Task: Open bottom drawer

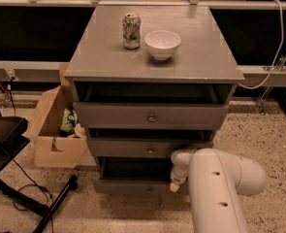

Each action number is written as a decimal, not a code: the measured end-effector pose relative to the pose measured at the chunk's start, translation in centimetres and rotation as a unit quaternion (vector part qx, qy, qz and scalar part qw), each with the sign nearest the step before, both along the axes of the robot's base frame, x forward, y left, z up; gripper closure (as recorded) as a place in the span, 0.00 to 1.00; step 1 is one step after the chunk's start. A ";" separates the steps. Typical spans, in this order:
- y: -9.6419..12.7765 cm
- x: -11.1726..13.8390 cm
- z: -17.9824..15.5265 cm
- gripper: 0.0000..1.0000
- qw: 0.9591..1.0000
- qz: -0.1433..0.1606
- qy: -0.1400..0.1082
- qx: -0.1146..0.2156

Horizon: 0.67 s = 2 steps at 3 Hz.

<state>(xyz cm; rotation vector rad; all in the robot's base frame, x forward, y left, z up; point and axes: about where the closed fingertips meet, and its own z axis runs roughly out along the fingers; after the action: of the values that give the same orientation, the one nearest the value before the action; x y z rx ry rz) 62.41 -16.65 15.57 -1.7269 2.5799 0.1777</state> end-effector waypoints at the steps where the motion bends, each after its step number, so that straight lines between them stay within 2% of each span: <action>1: 0.0 0.0 0.0 1.00 1.000 0.000 0.000 0.000; 2: 0.0 0.0 0.0 0.00 1.000 0.000 0.000 0.000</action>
Offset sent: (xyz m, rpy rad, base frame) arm 0.0000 0.0000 0.0005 0.0000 0.0000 0.0000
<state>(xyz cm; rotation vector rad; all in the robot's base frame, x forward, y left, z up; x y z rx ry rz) 62.38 -16.64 15.57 -1.7274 2.5803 0.1784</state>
